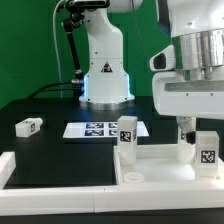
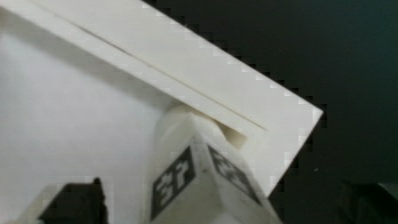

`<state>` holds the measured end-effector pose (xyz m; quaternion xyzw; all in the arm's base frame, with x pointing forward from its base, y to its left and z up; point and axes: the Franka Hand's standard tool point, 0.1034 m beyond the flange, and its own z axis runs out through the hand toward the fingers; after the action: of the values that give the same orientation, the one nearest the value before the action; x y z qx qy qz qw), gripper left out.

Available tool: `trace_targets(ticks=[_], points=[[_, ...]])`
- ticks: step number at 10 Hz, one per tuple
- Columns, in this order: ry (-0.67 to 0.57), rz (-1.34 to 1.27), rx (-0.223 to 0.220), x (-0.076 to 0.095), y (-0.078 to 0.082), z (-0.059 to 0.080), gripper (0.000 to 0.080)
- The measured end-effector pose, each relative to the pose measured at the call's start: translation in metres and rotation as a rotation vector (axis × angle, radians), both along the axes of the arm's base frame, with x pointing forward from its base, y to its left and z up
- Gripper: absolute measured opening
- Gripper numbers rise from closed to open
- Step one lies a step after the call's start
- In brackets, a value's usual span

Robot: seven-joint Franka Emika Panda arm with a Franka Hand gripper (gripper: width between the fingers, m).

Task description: Assemble square table

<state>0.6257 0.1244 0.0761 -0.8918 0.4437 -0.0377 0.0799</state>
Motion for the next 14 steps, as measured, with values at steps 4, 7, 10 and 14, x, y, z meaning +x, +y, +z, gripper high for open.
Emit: trace_targets(ticks=[4, 7, 10, 14], points=[[-0.041, 0.48, -0.097, 0.002, -0.015, -0.002, 0.0649], [-0.036, 0.423, -0.089, 0.002, -0.014, -0.002, 0.0385], [-0.016, 0.22, -0.061, 0.002, -0.014, -0.002, 0.0288], [0.04, -0.315, 0.024, -0.001, -0.013, -0.004, 0.0289]])
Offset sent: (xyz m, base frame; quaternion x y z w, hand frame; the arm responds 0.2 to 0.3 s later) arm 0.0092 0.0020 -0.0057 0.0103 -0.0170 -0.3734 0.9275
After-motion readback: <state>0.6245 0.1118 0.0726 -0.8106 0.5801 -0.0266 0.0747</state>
